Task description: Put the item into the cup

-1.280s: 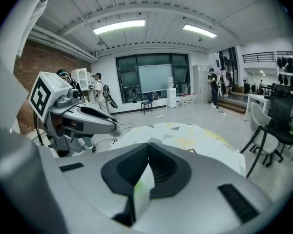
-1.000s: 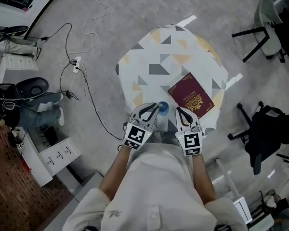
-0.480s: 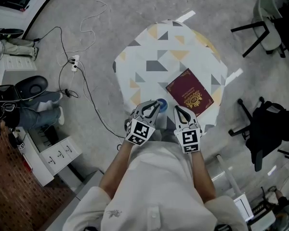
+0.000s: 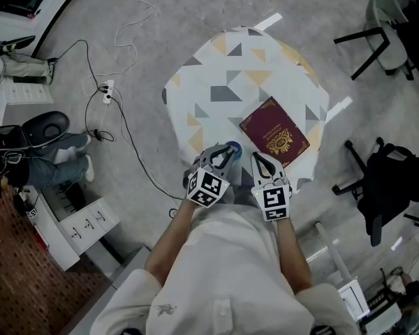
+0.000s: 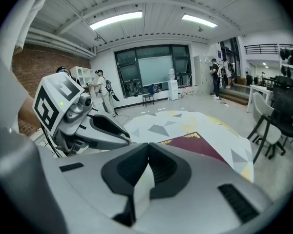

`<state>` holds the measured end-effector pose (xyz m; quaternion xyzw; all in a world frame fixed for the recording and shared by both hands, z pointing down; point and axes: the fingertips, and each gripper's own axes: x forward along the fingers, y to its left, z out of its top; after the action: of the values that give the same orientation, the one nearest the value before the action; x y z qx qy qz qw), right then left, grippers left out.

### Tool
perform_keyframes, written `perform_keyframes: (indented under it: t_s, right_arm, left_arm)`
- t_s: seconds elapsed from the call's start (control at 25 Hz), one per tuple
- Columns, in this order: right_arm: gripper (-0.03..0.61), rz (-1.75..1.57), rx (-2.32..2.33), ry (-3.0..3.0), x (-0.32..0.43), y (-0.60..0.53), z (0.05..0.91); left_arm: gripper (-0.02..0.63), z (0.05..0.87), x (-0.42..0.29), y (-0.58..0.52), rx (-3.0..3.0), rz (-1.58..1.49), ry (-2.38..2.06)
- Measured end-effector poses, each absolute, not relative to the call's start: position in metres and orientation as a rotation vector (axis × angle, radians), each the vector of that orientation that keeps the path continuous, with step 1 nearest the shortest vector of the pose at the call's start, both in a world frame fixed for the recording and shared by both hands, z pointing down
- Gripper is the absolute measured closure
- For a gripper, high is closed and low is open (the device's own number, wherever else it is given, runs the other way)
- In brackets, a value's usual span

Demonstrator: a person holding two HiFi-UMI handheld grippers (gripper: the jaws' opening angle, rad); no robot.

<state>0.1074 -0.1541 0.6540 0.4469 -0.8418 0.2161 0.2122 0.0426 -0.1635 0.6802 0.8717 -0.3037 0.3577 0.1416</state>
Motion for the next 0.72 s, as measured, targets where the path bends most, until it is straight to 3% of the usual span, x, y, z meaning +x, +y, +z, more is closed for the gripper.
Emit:
perform_keyframes:
  t_s: [0.72]
  right_arm:
    - [0.571,0.620,1.273,-2.306,0.109,-0.150,0.658]
  left_arm:
    - [0.528,0.706,0.048,-0.160,2.475,1.140,-0.768]
